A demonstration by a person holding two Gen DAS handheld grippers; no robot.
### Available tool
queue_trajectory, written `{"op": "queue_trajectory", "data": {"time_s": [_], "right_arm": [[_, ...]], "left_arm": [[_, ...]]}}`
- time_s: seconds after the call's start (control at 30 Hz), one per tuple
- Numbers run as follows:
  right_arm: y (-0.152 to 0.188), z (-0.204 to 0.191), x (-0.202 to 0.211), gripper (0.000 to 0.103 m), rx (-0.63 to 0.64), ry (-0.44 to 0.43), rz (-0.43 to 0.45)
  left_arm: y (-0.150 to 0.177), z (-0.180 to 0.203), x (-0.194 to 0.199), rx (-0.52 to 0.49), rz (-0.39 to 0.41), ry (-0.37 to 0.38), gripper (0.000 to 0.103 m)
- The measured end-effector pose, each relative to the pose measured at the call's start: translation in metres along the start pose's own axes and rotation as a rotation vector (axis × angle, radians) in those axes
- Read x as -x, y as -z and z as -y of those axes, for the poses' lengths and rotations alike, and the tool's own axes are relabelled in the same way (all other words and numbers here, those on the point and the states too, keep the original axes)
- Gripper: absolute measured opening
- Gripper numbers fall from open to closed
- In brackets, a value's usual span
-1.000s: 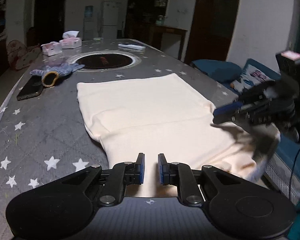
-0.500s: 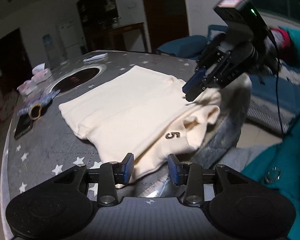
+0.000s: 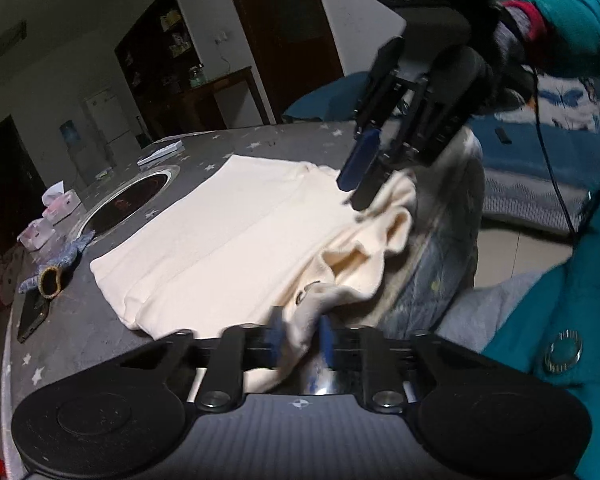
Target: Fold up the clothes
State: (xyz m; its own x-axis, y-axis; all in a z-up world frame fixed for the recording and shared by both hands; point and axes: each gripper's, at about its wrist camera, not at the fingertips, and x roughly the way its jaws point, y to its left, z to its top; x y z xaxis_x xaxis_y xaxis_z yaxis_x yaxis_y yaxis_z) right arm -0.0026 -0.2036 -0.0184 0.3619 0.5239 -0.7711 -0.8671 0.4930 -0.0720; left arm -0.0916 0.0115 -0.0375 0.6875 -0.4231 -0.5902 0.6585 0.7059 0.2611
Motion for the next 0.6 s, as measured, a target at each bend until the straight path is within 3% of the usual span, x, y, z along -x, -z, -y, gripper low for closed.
{"op": "queue_trajectory", "data": {"time_s": [0.33, 0.5, 0.6], "right_arm": [[0.0, -0.007, 0.026, 0.05, 0.07, -0.04, 0.04], [0.005, -0.016, 0.017, 0.052, 0.106, -0.082, 0.028], [0.005, -0.019, 0.008, 0.052, 0.128, -0.057, 0.028]], "left_arm": [[-0.022, -0.05, -0.017, 0.195, 0.022, 0.003, 0.008], [-0.027, -0.064, -0.029, 0.24, 0.001, 0.011, 0.008], [-0.028, -0.067, -0.031, 0.245, 0.001, 0.018, 0.008]]}}
